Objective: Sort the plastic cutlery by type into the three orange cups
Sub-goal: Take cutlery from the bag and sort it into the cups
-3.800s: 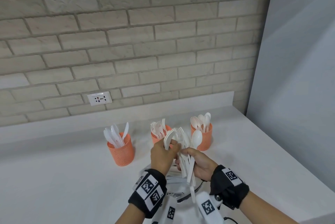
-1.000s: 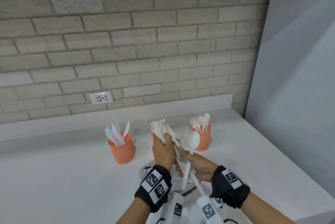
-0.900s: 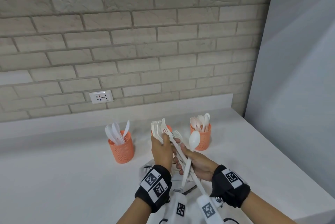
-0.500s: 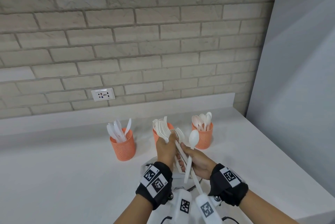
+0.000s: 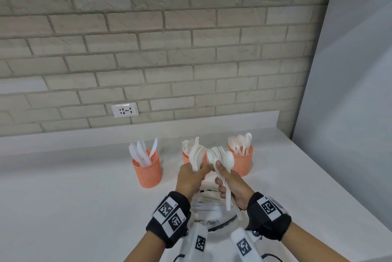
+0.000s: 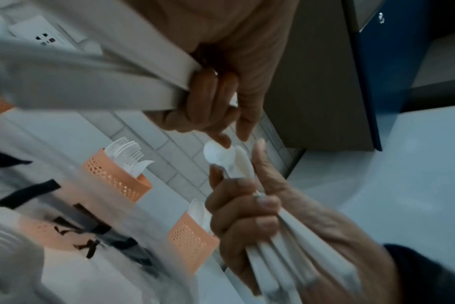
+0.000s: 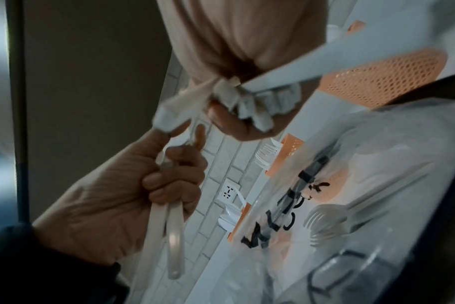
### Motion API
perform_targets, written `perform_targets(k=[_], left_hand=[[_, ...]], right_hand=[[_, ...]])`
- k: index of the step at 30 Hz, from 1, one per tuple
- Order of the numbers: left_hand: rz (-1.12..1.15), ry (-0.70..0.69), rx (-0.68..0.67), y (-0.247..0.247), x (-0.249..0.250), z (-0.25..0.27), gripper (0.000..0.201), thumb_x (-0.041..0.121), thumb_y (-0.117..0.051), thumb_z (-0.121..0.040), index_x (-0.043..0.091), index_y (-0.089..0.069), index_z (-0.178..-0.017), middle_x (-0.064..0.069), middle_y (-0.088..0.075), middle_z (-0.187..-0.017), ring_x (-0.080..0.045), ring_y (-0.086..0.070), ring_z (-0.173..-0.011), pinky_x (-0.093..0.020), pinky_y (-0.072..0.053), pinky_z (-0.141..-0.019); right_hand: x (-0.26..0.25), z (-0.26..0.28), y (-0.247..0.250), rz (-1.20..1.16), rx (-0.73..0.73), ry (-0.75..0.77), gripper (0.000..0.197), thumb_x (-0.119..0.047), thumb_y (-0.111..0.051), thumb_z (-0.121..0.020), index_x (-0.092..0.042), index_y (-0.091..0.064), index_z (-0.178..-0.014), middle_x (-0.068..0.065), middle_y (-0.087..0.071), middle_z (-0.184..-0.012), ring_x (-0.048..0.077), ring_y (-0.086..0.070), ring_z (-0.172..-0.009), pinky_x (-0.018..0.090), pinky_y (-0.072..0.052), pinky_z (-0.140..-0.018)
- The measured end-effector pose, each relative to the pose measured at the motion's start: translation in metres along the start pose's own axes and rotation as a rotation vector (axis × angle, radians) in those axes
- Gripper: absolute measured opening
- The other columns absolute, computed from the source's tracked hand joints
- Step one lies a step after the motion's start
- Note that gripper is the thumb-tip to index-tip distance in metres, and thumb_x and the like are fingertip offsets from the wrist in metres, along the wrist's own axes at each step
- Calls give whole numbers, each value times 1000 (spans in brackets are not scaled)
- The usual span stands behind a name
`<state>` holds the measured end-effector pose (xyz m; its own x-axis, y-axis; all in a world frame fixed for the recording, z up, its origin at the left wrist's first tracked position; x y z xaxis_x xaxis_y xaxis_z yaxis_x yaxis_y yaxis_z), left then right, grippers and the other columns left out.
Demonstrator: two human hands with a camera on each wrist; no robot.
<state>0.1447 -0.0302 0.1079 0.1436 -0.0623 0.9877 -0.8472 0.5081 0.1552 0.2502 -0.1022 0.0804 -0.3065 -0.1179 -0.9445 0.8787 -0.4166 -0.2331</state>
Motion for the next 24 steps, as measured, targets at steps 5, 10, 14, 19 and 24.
perform_targets(k=[5,10,14,19,24], left_hand=[[-70,-33,-12,-6,-4,-2,26,20,-59,-88,15,-57,-62,-3,-58,-63,-3,-40,-34,-18,-30,-40],[12,-25,-30,-7,0,-1,33,23,-60,-89,15,-53,-57,5,-51,-48,-2,-37,-28,-13,-28,-34],[-90,-71,-10,-10,2,-3,33,16,-65,-83,18,-52,-53,7,-54,-51,-5,-51,-48,-20,-41,-53],[-225,-107,119,-10,10,-7,27,19,-62,-81,12,-52,-57,-3,-59,-61,-18,-57,-62,-30,-47,-64],[-419,-165,202,-11,21,-6,39,21,-57,-83,17,-37,-50,4,-40,-48,-9,-38,-46,-22,-26,-45]], right_hand=[[-4,1,-2,12,-63,49,16,-31,-56,-91,-15,-59,-93,-5,-39,-55,4,-34,-38,15,-32,-40],[-4,2,1,95,-122,66,6,-21,-58,-91,-15,-58,-90,-5,-41,-57,3,-37,-40,14,-33,-40],[-3,2,1,174,-138,92,2,-15,-55,-92,-15,-57,-92,-5,-46,-56,4,-39,-42,15,-35,-40],[4,0,-4,428,-177,176,26,-13,-57,-92,-15,-52,-117,10,-53,-77,5,-44,-41,18,-40,-41],[1,-1,-5,536,-91,233,5,-23,-48,-96,-22,-49,-101,2,-45,-65,7,-41,-40,20,-39,-40]])
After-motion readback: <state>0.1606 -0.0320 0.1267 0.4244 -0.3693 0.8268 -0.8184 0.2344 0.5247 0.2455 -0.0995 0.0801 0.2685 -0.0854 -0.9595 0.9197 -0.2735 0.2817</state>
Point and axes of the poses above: each hand's wrist, its own z-axis away from the middle knuckle, its own y-axis out of the back of the hand, x = y × z, the point moved 3 cm from there along -z, towards the middle knuckle
